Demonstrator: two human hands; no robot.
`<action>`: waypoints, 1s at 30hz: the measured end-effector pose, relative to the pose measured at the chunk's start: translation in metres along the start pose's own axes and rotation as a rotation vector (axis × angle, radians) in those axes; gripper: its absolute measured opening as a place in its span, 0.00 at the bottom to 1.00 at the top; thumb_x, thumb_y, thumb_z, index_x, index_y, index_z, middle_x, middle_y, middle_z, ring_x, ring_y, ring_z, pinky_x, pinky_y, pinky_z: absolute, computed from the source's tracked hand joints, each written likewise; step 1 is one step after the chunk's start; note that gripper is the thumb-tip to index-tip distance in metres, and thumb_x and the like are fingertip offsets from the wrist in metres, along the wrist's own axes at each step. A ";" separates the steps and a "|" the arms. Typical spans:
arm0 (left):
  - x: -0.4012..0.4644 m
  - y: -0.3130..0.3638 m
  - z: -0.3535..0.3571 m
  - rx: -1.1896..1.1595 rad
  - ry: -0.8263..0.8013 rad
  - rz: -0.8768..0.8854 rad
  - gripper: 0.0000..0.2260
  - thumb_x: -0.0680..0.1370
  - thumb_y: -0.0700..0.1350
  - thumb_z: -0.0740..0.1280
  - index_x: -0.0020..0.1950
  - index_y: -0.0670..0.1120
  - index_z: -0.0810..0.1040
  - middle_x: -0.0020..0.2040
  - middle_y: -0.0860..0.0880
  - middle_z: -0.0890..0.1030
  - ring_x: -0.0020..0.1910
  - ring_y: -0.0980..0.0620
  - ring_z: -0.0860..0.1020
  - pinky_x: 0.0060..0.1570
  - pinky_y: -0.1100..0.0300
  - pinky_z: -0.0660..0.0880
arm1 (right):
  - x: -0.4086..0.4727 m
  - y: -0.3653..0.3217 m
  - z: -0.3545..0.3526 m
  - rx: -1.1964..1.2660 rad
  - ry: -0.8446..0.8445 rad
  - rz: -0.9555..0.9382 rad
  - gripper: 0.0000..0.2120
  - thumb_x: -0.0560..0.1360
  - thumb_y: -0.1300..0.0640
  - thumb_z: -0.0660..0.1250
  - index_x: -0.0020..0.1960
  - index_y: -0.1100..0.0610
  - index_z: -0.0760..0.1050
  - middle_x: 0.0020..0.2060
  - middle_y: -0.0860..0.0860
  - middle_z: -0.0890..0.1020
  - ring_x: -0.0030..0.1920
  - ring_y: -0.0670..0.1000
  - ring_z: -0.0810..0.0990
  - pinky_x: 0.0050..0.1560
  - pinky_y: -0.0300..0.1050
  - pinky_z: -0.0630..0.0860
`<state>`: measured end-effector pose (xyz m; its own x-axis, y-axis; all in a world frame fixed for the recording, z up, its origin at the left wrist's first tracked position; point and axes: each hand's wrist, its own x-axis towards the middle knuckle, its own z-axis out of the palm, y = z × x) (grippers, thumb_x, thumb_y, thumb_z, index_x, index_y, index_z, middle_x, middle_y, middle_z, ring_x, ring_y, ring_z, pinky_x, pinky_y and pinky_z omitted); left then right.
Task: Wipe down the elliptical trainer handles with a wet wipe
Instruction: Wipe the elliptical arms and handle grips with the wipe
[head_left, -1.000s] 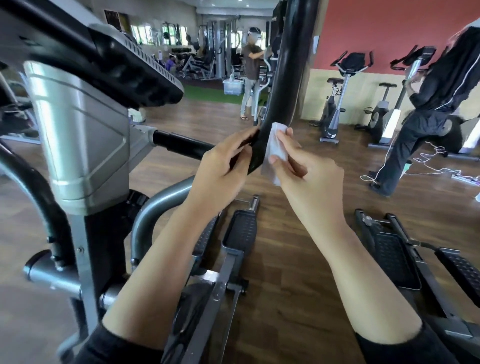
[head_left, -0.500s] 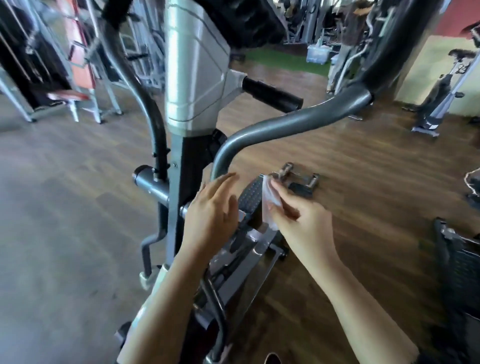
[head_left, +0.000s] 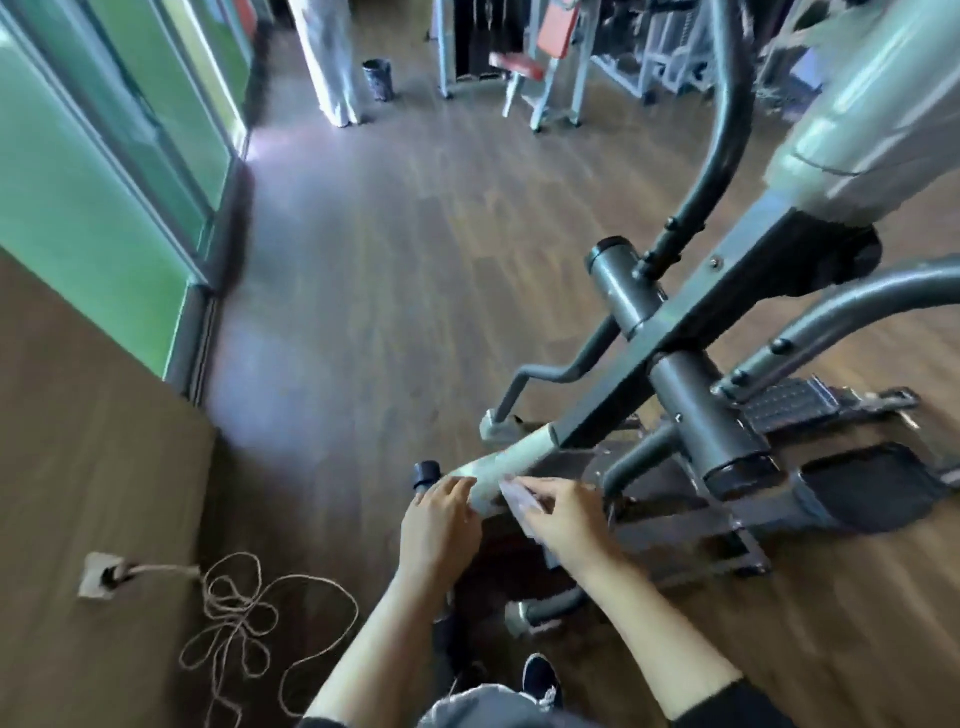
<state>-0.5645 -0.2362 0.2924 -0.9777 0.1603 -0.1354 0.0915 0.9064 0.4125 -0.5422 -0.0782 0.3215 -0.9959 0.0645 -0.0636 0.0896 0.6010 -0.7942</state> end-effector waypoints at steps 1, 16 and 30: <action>-0.005 -0.012 0.008 0.016 -0.031 -0.078 0.20 0.78 0.43 0.60 0.70 0.51 0.72 0.69 0.53 0.74 0.63 0.47 0.76 0.61 0.56 0.69 | 0.004 0.004 0.010 -0.012 -0.059 0.001 0.15 0.76 0.50 0.67 0.38 0.61 0.81 0.28 0.52 0.80 0.31 0.43 0.74 0.34 0.35 0.68; -0.045 -0.104 0.015 -0.083 -0.131 -0.524 0.22 0.76 0.48 0.53 0.70 0.51 0.68 0.70 0.54 0.71 0.66 0.47 0.73 0.65 0.52 0.66 | 0.043 0.009 0.148 -0.217 -0.424 -0.054 0.08 0.72 0.56 0.70 0.38 0.60 0.80 0.32 0.56 0.81 0.35 0.52 0.79 0.37 0.42 0.70; 0.009 -0.220 -0.029 -0.067 -0.168 -0.478 0.22 0.77 0.43 0.57 0.72 0.49 0.68 0.71 0.52 0.70 0.69 0.49 0.70 0.67 0.51 0.64 | 0.109 -0.055 0.249 -0.149 -0.249 0.011 0.09 0.66 0.69 0.70 0.45 0.62 0.84 0.43 0.56 0.85 0.46 0.54 0.83 0.44 0.32 0.66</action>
<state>-0.5991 -0.4451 0.2263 -0.8632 -0.2003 -0.4634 -0.3759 0.8678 0.3250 -0.6589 -0.3026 0.2076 -0.9657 -0.1146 -0.2331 0.0834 0.7130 -0.6962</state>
